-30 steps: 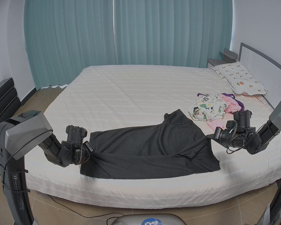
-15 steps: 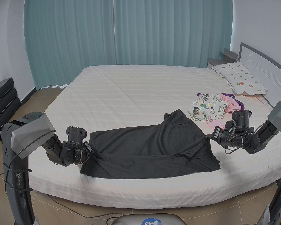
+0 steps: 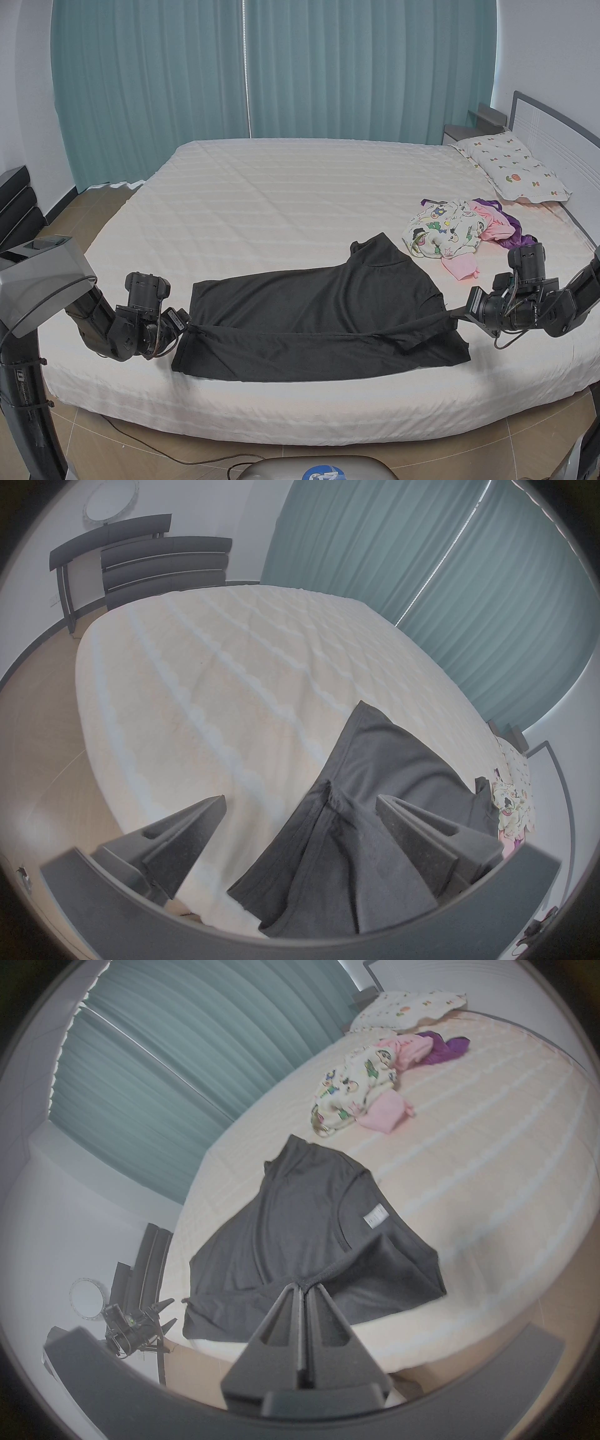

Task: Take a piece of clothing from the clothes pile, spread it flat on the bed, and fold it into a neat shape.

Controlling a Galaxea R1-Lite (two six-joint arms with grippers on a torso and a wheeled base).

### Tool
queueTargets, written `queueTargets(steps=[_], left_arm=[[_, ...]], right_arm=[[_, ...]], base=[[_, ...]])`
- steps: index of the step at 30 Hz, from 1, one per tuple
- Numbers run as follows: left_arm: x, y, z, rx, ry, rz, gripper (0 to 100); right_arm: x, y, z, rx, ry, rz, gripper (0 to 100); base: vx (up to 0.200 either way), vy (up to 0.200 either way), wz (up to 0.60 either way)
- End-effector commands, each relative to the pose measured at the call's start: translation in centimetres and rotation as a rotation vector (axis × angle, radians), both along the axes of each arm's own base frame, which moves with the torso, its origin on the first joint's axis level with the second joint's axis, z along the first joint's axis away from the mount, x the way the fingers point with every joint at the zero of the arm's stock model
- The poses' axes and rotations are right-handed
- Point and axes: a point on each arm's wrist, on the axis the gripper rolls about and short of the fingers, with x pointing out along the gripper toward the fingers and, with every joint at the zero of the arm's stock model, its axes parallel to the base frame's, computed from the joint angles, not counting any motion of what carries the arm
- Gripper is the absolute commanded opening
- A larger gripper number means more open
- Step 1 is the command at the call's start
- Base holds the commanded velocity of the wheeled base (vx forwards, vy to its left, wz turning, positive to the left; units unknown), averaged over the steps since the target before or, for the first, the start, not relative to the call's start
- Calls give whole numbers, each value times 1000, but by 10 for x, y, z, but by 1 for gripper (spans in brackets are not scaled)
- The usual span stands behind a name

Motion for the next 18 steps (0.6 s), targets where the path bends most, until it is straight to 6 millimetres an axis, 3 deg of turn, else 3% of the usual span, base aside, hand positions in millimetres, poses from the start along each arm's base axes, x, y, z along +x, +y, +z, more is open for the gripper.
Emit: queueTargets(steps=[1, 5, 6, 10, 18], left_arm=[[-13, 1, 14, -15, -17, 5, 100], [-18, -1, 17, -32, -17, 1, 100], [-18, -1, 17, -32, -17, 1, 100], [-22, -8, 15, -45, -8, -8, 100], [-35, -14, 23, -84, -18, -22, 100]], right_arm=[[-17, -3, -6, -12, 45, -1, 0], [-23, -4, -25, -52, 104, 32, 0], [-23, -4, -25, -52, 104, 32, 100], [-20, -3, -44, -77, 162, 49, 100], [-10, -12, -35, -65, 81, 6, 100]], base=[[0, 0, 0], [0, 0, 0], [0, 0, 0], [0, 0, 0], [0, 0, 0]])
